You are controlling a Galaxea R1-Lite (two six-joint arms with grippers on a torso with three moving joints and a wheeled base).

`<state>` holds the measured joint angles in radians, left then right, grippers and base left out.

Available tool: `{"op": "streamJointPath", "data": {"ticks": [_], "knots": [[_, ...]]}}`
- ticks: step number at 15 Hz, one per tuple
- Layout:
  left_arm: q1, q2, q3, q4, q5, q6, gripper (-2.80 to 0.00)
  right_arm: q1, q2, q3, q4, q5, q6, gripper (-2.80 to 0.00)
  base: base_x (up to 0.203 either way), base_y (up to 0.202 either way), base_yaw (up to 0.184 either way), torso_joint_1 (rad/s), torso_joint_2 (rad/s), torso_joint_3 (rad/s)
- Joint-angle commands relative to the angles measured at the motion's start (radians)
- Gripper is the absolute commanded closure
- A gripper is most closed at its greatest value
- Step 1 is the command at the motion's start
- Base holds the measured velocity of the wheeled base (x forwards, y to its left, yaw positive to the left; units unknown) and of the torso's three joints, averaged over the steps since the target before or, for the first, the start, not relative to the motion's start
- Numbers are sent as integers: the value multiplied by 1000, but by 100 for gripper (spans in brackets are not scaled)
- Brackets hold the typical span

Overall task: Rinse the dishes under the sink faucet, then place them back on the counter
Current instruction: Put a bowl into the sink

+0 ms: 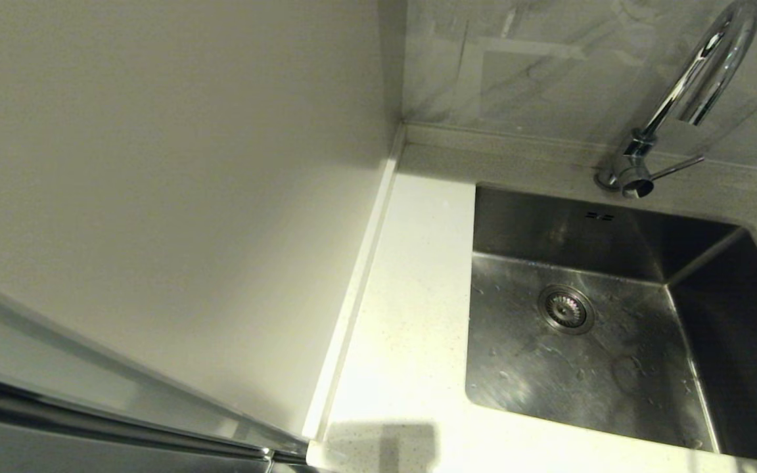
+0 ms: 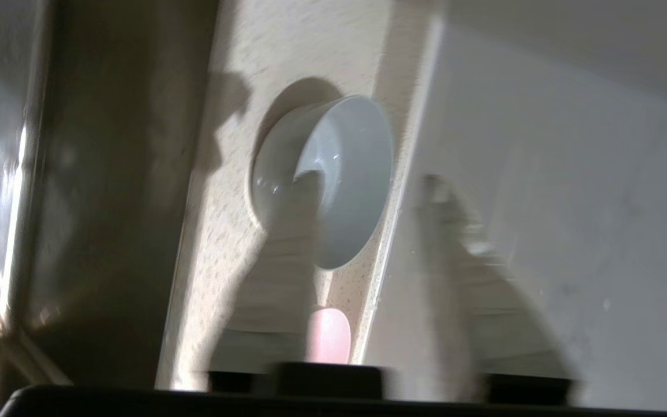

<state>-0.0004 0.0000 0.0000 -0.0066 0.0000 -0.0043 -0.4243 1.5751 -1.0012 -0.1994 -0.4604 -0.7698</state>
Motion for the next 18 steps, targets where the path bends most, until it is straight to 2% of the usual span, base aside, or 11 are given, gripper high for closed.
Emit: {"op": "streamJointPath", "data": {"ticks": [1,4,6,11,18], "knots": [[0,0,3,-1,0,0,0,-1,-13,15,33,15,-26,-280,0,0,0,0,0,0],[0,0,3,0,0,0,0,-2,-20,-25,171,27,-42,-280,0,0,0,0,0,0],[-1,0,3,0,0,0,0,-7,-12,-59,223,25,-84,-280,0,0,0,0,0,0],[0,0,3,0,0,0,0,-16,-4,-72,224,27,-167,-280,0,0,0,0,0,0],[0,0,3,0,0,0,0,-16,67,-90,245,52,-168,-280,0,0,0,0,0,0]]}}
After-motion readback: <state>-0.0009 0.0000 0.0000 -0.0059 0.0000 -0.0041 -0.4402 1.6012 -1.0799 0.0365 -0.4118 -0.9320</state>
